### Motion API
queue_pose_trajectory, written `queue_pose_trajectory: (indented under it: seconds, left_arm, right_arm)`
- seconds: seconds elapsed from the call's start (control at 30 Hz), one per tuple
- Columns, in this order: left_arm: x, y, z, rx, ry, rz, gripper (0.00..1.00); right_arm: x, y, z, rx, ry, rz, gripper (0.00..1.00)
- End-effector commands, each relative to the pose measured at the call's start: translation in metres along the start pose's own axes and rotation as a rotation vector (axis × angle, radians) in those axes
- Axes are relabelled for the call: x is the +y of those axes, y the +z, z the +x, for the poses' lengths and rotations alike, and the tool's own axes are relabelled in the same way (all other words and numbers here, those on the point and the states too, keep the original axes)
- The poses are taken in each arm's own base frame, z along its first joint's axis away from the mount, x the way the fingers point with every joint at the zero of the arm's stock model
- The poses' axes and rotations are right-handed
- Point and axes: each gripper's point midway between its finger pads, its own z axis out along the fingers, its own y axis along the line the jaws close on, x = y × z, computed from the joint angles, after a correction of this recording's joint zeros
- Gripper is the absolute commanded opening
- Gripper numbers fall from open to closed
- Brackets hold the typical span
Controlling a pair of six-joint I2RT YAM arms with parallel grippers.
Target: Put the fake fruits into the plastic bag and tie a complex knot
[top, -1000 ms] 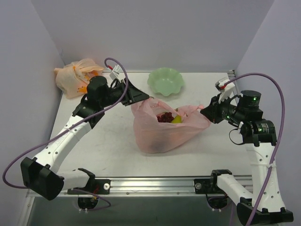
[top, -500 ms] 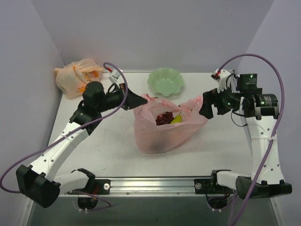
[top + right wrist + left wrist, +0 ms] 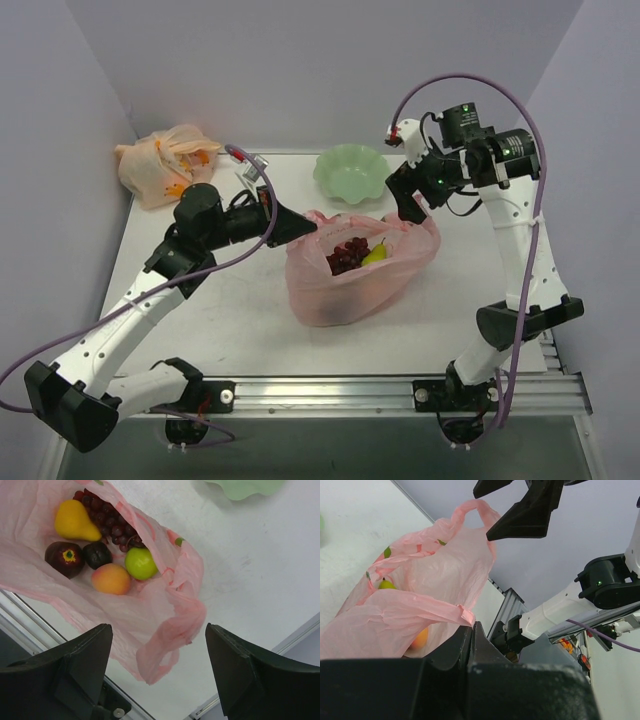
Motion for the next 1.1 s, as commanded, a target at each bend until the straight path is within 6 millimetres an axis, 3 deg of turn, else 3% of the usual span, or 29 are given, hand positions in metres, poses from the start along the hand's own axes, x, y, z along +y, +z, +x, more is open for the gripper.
queue_pose_trajectory:
  seconds: [0.0,0.1,0.2,0.37,0.53,0.7,0.73,0.8,0.83,0.9,0.93,1.07]
  left_arm:
    - [-0.010,-0.006,-0.010,-0.045,0.078,0.017,0.00]
    - [-0.006,-0.007,-0.006,-0.027,0.081,-0.004,0.00]
    - [-0.006,-0.008,-0.007,-0.024,0.092,-0.009,0.00]
    - [-0.005,-0.011,-0.015,-0.032,0.128,-0.032,0.00]
    - [-0.002,-0.016,-0.026,-0.060,0.168,-0.054,0.00]
    - [0.000,-0.027,-0.066,-0.143,0.260,-0.084,0.00]
    - [-0.001,-0.032,-0.086,-0.180,0.294,-0.096,0.00]
    - [-0.001,-0.038,-0.106,-0.209,0.361,-0.118,0.00]
    - [-0.001,-0.043,-0.124,-0.244,0.397,-0.140,0.00]
    - [0.003,-0.047,-0.139,-0.272,0.452,-0.164,0.00]
    - [0.005,-0.052,-0.148,-0.293,0.476,-0.178,0.00]
    - [-0.003,-0.061,-0.172,-0.360,0.591,-0.175,0.00]
  right_arm:
    - [0.025,-0.016,0.050,0.239,0.006,-0.054,0.75]
    - [0.020,-0.011,0.051,0.260,0.013,-0.034,0.69]
    - [0.012,-0.005,0.053,0.275,0.019,-0.002,0.54]
    - [0.005,0.003,0.068,0.345,0.017,0.015,0.42]
    - [0.002,-0.004,0.060,0.273,0.036,0.036,0.00]
    - [-0.013,-0.025,0.027,-0.001,0.135,0.102,0.00]
    - [-0.020,-0.038,0.012,-0.108,0.135,0.145,0.00]
    - [-0.031,-0.050,0.004,-0.205,0.215,0.184,0.00]
    - [-0.040,-0.066,-0.010,-0.307,0.226,0.236,0.00]
    - [-0.052,-0.075,-0.011,-0.382,0.321,0.271,0.00]
    - [-0.054,-0.093,-0.024,-0.482,0.312,0.297,0.00]
    - [-0.051,-0.109,-0.034,-0.637,0.349,0.302,0.00]
